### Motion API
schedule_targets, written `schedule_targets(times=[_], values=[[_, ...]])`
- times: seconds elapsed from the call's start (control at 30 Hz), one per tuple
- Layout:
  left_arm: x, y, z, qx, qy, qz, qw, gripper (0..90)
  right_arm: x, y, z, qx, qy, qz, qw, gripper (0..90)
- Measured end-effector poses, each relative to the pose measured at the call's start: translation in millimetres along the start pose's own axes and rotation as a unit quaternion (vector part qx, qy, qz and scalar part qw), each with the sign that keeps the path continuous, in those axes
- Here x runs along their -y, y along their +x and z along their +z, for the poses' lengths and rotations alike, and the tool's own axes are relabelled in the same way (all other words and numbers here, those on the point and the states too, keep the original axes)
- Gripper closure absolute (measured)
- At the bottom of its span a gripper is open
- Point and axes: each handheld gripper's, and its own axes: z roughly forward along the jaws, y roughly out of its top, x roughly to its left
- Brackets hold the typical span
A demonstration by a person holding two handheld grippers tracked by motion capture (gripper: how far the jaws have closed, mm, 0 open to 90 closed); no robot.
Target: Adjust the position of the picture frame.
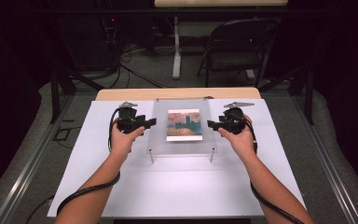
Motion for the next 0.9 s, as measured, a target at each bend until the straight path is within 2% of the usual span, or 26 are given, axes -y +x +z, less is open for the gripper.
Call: schedule_targets(times=[0.1,0.13,0.27,0.47,0.67,0.8,0.9], values=[[-1.0,2.2,2.6,-0.003,0.003,-0.003,1.0000,39.4,-0.7,-4.9,5.8,0.004,0.005,0.007,1.0000,37.7],[-1.6,4.0,6.0,-0.011,0.003,-0.006,0.9999,39.4,-1.2,-6.7,7.6,0.005,0.006,0.010,0.9999,37.7],[-3.5,6.5,13.4,-0.023,0.008,0.001,0.9997,39.5,-2.9,-12.4,13.2,0.010,0.013,0.020,0.9997,37.7],[-6.8,9.1,25.5,-0.016,0.016,-0.012,0.9997,39.4,-5.7,-15.3,23.0,0.016,0.015,0.026,0.9994,36.8],[-7.8,14.4,36.4,-0.018,0.023,-0.019,0.9994,39.3,-7.6,-15.7,32.9,0.024,0.021,0.018,0.9993,36.8],[-6.4,20.0,41.5,-0.016,0.024,-0.030,0.9991,39.1,-8.9,-15.6,38.8,0.015,0.030,0.026,0.9991,37.2],[-4.3,23.9,44.9,-0.022,0.027,-0.038,0.9987,38.8,-9.1,-15.5,43.1,0.012,0.033,0.023,0.9991,37.3]])
